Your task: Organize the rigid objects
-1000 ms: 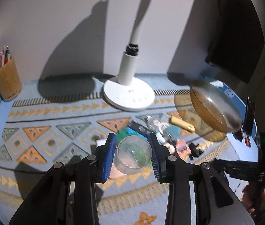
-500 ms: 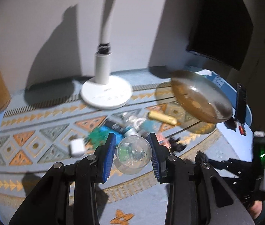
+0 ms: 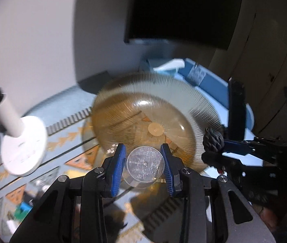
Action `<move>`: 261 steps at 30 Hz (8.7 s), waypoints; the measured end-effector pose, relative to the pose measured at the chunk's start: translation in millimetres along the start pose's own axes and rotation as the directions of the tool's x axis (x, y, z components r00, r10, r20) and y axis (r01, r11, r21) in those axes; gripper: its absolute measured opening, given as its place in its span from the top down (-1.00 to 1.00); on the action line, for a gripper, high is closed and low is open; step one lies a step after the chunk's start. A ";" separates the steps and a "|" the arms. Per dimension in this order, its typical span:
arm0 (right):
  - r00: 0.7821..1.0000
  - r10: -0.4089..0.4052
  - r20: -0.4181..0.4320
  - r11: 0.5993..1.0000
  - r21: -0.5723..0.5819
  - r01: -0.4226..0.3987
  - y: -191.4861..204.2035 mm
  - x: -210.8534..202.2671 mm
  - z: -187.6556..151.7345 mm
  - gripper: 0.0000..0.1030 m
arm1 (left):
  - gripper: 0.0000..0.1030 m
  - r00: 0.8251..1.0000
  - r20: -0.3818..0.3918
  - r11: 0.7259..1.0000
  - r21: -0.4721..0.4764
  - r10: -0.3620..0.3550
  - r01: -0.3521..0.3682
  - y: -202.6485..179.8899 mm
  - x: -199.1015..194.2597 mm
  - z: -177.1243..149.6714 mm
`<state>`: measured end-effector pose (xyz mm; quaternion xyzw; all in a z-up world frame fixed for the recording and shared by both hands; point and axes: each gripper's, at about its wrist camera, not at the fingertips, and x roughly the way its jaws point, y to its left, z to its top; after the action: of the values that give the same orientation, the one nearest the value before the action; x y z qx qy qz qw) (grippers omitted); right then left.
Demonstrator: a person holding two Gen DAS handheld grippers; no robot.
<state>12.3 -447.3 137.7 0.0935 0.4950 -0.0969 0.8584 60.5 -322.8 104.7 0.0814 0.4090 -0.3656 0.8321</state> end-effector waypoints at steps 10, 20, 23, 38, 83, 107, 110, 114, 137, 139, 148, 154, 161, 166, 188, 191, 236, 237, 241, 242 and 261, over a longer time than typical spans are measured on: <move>0.997 0.022 -0.078 1.000 0.023 -0.020 -19.0 24.1 -6.2 0.24 | 0.32 0.996 -0.083 1.000 0.013 -0.016 0.017 -12.4 50.2 2.7; 0.994 -0.010 0.113 0.992 0.127 -0.005 -42.5 -46.2 -0.5 -0.18 | -0.27 0.997 0.069 0.999 -0.050 -0.017 0.020 22.6 -36.3 2.6; 0.980 0.013 0.199 0.989 0.143 -0.042 -41.9 -82.5 -3.7 -0.20 | -0.28 0.989 0.150 0.999 -0.046 0.011 -0.004 32.9 -87.4 -8.6; 0.911 0.220 0.348 0.974 -0.029 -0.224 71.7 -177.8 -28.5 -0.23 | -0.36 0.870 0.429 0.967 -0.178 0.242 -0.181 90.9 -314.7 -89.4; 0.997 0.077 -0.031 0.982 -0.170 -0.081 147.6 71.0 -82.9 -0.18 | -0.25 0.959 -0.094 0.879 -0.384 0.268 -0.284 232.6 -75.6 -167.5; 0.998 0.055 -0.003 0.975 -0.217 -0.055 163.0 75.8 -85.4 0.28 | 0.47 0.950 -0.044 0.894 -0.328 0.308 -0.305 220.1 -80.2 -166.3; 0.995 0.100 0.008 0.972 -0.214 -0.096 160.9 62.1 -91.6 0.28 | 0.47 0.954 -0.024 0.898 -0.333 0.298 -0.288 215.9 -94.3 -170.7; 0.993 0.113 0.036 0.968 -0.228 -0.102 157.6 38.0 -104.7 0.28 | 0.47 0.959 0.017 0.899 -0.353 0.284 -0.260 205.0 -119.0 -181.0; 0.964 0.258 -0.059 0.937 -0.227 -0.265 182.0 17.9 -163.5 0.28 | 0.47 0.971 -0.019 0.895 -0.384 0.240 -0.228 118.0 -127.5 -253.6; 0.968 0.244 -0.062 0.940 -0.231 -0.252 181.8 19.8 -166.9 0.28 | 0.47 0.969 -0.021 0.894 -0.380 0.247 -0.237 117.2 -126.9 -253.1; 0.966 0.252 -0.053 0.940 -0.225 -0.257 183.7 19.9 -173.2 -0.02 | 0.47 0.963 -0.018 0.896 -0.363 0.268 -0.256 114.0 -125.3 -253.6; 0.989 0.144 0.012 0.941 -0.311 -0.134 201.4 16.6 -187.6 0.04 | 0.47 0.959 -0.020 0.893 -0.360 0.281 -0.269 112.7 -124.8 -253.9; 0.980 0.192 0.062 0.925 -0.344 -0.159 205.3 -5.5 -190.9 0.41 | 0.47 0.950 -0.025 0.892 -0.335 0.312 -0.302 102.1 -126.5 -247.4; 0.959 0.199 0.202 0.953 -0.269 -0.141 166.4 -50.7 -158.9 0.56 | 0.49 0.946 0.086 0.917 -0.287 0.313 -0.277 78.9 -152.9 -207.3; 0.961 0.270 -0.069 0.920 -0.275 -0.278 147.2 -4.9 -202.4 -0.56 | 0.24 0.980 0.030 0.936 -0.304 0.197 -0.179 83.5 -144.5 -217.1; 0.966 0.251 -0.067 0.922 -0.288 -0.260 154.0 -3.6 -207.0 -0.55 | 0.24 0.988 -0.014 0.936 -0.319 0.156 -0.152 81.0 -131.3 -229.4; 0.949 0.032 0.314 0.997 -0.074 -0.010 50.3 -72.9 -109.5 0.17 | 0.54 0.970 0.198 0.982 -0.151 0.143 -0.114 29.9 -125.6 -97.8; 0.941 0.020 0.338 0.998 -0.061 0.001 44.4 -77.2 -96.3 0.17 | 0.54 0.967 0.219 0.986 -0.131 0.133 -0.106 23.9 -125.2 -84.9; 0.938 -0.019 0.347 1.000 -0.007 0.023 19.8 -68.0 -55.9 0.17 | 0.54 0.966 0.244 0.994 -0.080 0.089 -0.071 1.4 -101.4 -36.3; 0.946 -0.013 0.323 1.000 0.003 0.012 13.7 -59.2 -47.5 0.17 | 0.54 0.970 0.234 0.996 -0.073 0.073 -0.058 -2.9 -87.1 -25.7; 0.985 0.013 0.171 0.998 0.050 -0.022 -18.7 25.7 -22.7 0.17 | 0.54 0.995 0.070 0.996 -0.059 0.070 -0.066 -15.3 46.9 0.4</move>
<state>1.2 -461.5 103.0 0.1115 0.4164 -0.1098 0.8956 69.0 -359.3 72.7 0.0588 0.3860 -0.3279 0.8602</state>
